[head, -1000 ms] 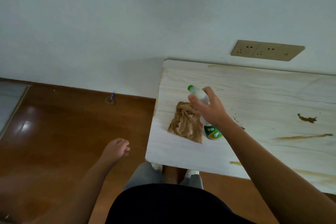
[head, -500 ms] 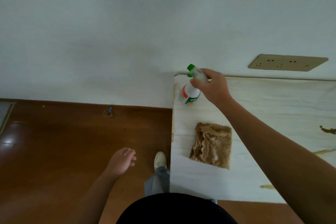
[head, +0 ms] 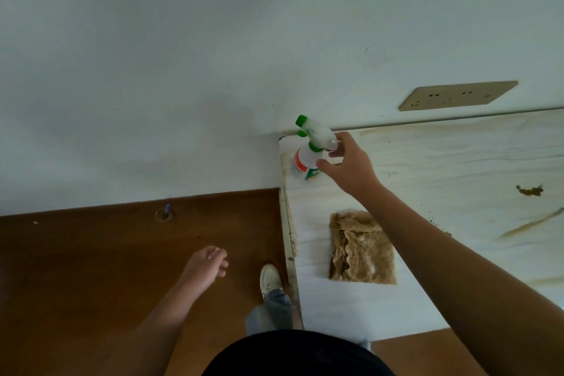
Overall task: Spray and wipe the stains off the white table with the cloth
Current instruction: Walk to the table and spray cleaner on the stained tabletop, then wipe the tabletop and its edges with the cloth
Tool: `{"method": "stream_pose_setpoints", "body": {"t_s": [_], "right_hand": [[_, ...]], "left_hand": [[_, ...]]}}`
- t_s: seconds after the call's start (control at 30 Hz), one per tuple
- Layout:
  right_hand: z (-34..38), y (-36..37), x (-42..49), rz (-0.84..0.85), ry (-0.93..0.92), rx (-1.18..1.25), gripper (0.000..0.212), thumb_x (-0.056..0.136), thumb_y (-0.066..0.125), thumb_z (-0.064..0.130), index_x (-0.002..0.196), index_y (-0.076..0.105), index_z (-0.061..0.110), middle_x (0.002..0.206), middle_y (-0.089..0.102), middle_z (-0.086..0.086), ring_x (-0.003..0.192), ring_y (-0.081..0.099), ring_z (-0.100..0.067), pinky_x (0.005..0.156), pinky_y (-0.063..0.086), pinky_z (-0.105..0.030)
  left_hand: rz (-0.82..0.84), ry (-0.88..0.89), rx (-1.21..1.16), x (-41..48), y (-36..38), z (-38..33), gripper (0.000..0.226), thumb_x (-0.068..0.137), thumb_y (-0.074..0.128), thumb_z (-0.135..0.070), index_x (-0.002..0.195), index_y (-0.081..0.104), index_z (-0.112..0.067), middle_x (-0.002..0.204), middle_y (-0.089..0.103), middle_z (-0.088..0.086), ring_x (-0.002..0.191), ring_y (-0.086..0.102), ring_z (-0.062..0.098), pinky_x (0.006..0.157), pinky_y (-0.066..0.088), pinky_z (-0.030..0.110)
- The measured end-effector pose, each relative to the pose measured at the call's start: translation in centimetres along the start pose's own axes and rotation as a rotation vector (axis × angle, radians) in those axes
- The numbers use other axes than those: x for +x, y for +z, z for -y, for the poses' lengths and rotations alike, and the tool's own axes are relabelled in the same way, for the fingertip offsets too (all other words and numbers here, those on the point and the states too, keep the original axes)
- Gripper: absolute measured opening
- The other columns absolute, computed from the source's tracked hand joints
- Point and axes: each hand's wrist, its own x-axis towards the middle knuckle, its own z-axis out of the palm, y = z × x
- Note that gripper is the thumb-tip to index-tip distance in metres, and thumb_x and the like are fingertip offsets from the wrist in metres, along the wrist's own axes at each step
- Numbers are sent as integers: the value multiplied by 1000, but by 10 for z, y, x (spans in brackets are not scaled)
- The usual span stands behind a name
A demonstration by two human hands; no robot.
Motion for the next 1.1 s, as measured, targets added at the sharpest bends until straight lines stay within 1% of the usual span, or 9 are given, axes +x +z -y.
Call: {"method": "stream_pose_setpoints", "body": {"t_s": [0.1, 0.27, 0.37, 0.53, 0.67, 0.8, 0.93, 1.0, 1.1], "right_hand": [[-16, 13, -2, 37, 82, -2, 51, 81, 79, 38, 122, 53, 21, 112, 62, 7, 102, 62, -13, 83, 52, -29], [-32, 45, -5, 35, 180, 27, 85, 71, 84, 50, 140, 42, 22, 132, 53, 1, 113, 56, -16, 93, 52, -35], [-33, 59, 4, -12, 174, 25, 90, 69, 83, 55, 139, 40, 22, 129, 53, -1, 113, 56, -18, 93, 53, -37], [-36, 54, 30, -78, 110, -61, 81, 73, 81, 56, 137, 45, 22, 123, 57, 1, 106, 58, -14, 88, 51, -32], [-46, 38, 49, -158, 191, -65, 66, 83, 76, 40, 138, 47, 18, 128, 58, -2, 108, 61, -17, 86, 50, -31], [-63, 23, 39, -50, 255, -51, 50, 90, 68, 30, 136, 53, 16, 126, 63, -2, 108, 63, -19, 87, 49, -31], [-82, 13, 1, 97, 253, -70, 34, 93, 65, 26, 125, 64, 16, 119, 70, -1, 101, 64, -15, 89, 48, -29], [-92, 5, -23, 120, 256, -64, 29, 93, 64, 24, 121, 67, 17, 115, 71, 1, 97, 63, -12, 87, 46, -27], [-108, -8, -62, 121, 285, -12, 24, 93, 63, 23, 116, 70, 19, 109, 72, 3, 96, 65, -13, 90, 51, -31]], "left_hand": [[11, 16, 3, 0, 2, -1, 23, 105, 50, -32, 117, 63, -16, 106, 71, 2, 92, 70, 18, 72, 50, 28], [9, 12, -1, -2, 5, 4, 22, 105, 50, -33, 112, 64, -18, 106, 72, 2, 92, 71, 18, 74, 51, 28], [9, 0, 11, 0, 4, 13, 22, 105, 50, -33, 110, 65, -17, 105, 72, 2, 91, 71, 18, 74, 51, 29], [4, 15, 74, 5, -5, 17, 21, 105, 49, -34, 110, 64, -20, 105, 71, 0, 92, 71, 17, 79, 52, 31], [-15, 45, 94, 3, -7, 14, 23, 106, 48, -37, 114, 63, -21, 105, 71, -3, 92, 71, 15, 80, 53, 31], [-11, 68, 91, -1, 1, 8, 26, 105, 48, -37, 119, 63, -19, 107, 71, -2, 94, 70, 15, 81, 53, 31], [-12, 55, 74, -7, 16, 4, 28, 106, 48, -35, 121, 63, -18, 107, 71, -1, 94, 70, 16, 81, 53, 31], [-12, 41, 63, -13, 27, 3, 29, 106, 47, -34, 122, 63, -17, 107, 71, -1, 93, 70, 16, 77, 52, 29], [-3, 8, 42, -25, 47, 3, 28, 106, 47, -32, 122, 62, -15, 108, 71, 1, 93, 70, 18, 72, 50, 28]]}}
